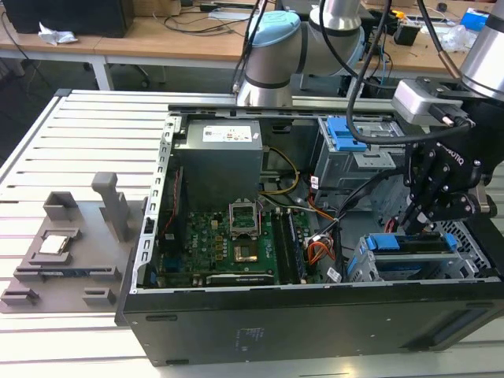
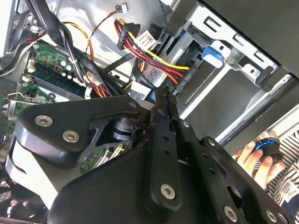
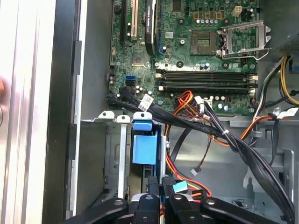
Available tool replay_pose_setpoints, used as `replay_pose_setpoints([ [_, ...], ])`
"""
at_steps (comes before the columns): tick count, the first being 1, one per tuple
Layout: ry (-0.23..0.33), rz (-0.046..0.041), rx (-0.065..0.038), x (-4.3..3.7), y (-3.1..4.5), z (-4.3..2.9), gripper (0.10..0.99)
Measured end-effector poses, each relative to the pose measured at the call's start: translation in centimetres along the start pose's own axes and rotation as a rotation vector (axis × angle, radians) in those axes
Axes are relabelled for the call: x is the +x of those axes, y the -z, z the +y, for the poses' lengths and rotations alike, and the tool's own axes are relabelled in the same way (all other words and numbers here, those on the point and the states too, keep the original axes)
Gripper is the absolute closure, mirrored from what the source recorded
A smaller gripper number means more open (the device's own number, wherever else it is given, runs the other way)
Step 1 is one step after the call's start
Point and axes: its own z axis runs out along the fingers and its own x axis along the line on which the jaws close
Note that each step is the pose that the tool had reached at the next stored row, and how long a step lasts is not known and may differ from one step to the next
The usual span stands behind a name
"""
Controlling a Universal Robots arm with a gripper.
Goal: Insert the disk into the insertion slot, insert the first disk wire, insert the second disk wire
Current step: 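Insert the second disk wire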
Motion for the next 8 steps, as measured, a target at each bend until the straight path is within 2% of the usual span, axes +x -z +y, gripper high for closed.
replay_pose_setpoints([
  [5,0.000,-0.0001,0.000,1.11,-0.12,0.04,0.937],
  [8,0.000,0.0000,0.000,1.34,-0.15,0.05,0.937],
])
